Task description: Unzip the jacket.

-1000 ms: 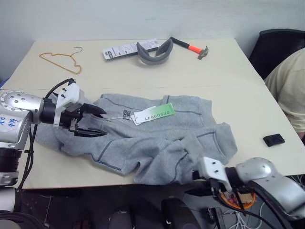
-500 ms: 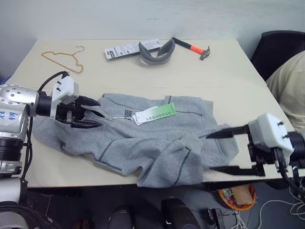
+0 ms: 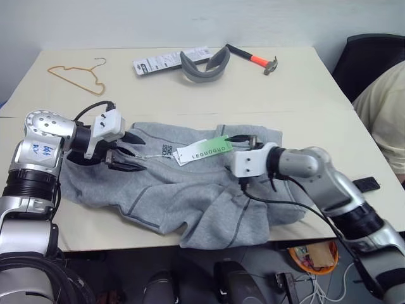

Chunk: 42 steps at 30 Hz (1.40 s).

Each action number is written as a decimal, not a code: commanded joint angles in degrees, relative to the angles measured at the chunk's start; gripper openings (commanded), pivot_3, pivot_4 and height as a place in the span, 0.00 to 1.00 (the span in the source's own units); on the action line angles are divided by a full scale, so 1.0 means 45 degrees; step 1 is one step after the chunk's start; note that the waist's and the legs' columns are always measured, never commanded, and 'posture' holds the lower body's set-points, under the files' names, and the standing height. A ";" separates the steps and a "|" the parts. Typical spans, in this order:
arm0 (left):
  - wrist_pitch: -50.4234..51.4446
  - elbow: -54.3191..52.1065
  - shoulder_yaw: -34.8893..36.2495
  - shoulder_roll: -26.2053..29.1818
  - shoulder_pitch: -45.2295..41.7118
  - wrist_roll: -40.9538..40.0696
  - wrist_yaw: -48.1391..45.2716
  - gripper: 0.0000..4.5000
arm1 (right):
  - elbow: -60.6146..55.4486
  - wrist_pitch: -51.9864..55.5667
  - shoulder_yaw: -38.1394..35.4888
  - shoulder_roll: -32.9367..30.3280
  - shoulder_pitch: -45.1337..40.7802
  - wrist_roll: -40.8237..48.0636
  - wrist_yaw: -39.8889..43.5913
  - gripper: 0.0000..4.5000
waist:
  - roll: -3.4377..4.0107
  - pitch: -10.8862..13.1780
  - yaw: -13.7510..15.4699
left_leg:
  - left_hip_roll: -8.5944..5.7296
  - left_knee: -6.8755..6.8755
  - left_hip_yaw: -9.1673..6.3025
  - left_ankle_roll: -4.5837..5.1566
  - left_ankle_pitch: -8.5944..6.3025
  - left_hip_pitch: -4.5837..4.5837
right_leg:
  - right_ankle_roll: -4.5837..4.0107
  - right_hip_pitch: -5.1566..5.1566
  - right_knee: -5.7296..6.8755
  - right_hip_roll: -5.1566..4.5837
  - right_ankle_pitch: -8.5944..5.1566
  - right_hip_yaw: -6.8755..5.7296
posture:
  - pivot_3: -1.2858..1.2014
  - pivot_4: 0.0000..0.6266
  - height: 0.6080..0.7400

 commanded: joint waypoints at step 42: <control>-0.0587 0.0957 0.0759 0.0157 0.0877 0.0670 0.0552 0.92 | 0.5610 -0.1379 -0.1041 0.6211 -0.1746 -0.0003 -0.2928 0.03 | 0.0003 -0.0004 -0.0794 | 0.0018 0.0003 -0.0068 -0.0031 0.0022 0.0018 | -0.0001 0.0033 0.0066 0.0001 0.0000 -0.0035 | 0.52 0.24 1.00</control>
